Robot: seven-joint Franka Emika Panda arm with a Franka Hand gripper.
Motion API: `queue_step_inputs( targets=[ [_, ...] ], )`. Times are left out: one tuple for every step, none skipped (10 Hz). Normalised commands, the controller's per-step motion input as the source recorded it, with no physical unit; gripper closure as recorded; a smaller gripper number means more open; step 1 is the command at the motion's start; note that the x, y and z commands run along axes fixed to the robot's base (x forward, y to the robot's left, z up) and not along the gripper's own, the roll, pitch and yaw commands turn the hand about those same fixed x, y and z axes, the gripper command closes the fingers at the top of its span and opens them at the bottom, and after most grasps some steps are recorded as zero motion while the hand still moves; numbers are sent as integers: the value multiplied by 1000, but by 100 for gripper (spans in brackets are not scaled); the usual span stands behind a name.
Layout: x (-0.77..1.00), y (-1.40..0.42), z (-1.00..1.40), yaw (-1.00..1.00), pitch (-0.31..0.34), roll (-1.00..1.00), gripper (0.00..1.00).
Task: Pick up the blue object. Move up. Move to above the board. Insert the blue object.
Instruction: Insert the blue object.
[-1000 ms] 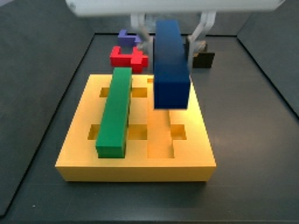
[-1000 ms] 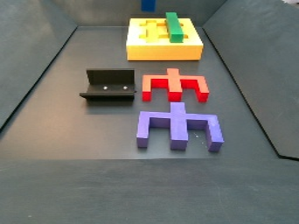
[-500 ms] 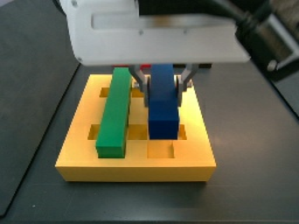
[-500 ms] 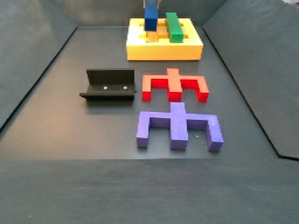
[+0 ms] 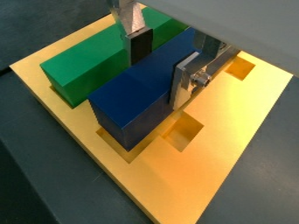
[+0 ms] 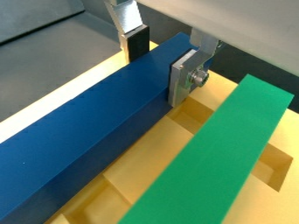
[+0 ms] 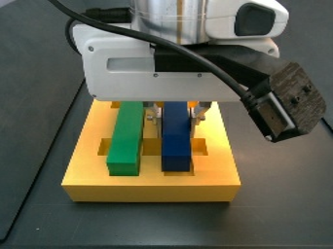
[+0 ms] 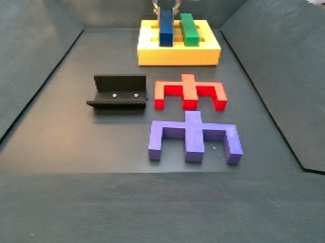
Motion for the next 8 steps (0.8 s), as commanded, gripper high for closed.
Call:
queue_step_inputs(
  targets=[
    [66,-100,-223,34,19,111,100],
    [74,-94,-134,63,0,16,100],
    [80,-83,-174,60,0,0,100],
    [114,-86,-206,157,0,13,100],
    [134,-71,-211,157,3,33,100],
    [97,-17,-183,126,0,0,100],
    [17,-3,-166,74,0,0,100],
    [3,0,-157,49,0,0,100]
  ],
)
